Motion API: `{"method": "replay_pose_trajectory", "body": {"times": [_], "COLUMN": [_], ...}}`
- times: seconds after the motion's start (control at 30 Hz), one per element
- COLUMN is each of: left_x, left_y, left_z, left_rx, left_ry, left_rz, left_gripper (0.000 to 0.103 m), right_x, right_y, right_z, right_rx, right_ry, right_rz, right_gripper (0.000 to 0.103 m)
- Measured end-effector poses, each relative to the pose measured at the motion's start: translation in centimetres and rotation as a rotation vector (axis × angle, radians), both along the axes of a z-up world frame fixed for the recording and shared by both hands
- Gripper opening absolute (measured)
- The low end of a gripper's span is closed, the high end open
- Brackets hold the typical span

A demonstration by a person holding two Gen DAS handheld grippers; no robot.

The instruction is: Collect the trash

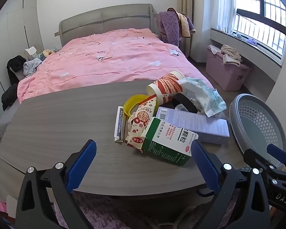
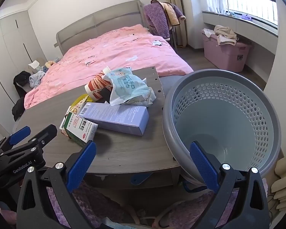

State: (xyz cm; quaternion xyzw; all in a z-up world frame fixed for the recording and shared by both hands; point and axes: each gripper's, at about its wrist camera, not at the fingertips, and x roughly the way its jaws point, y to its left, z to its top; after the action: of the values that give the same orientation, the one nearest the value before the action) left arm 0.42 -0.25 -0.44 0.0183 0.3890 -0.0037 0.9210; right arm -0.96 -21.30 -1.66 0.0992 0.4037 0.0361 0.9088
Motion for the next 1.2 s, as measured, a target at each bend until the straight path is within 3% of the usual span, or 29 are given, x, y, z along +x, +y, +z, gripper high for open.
{"method": "replay_pose_trajectory", "body": {"times": [1.2], "left_x": [-0.12], "left_y": [-0.01], "left_z": [0.04], "left_rx": [0.007], "left_ry": [-0.011], "left_rz": [-0.002], "left_gripper": [0.095], "right_x": [-0.22], "right_y": [-0.94], "right_z": [-0.03], "right_rx": [0.008], "right_ry": [-0.004], "right_rz": [-0.023], "right_gripper": [0.097]}}
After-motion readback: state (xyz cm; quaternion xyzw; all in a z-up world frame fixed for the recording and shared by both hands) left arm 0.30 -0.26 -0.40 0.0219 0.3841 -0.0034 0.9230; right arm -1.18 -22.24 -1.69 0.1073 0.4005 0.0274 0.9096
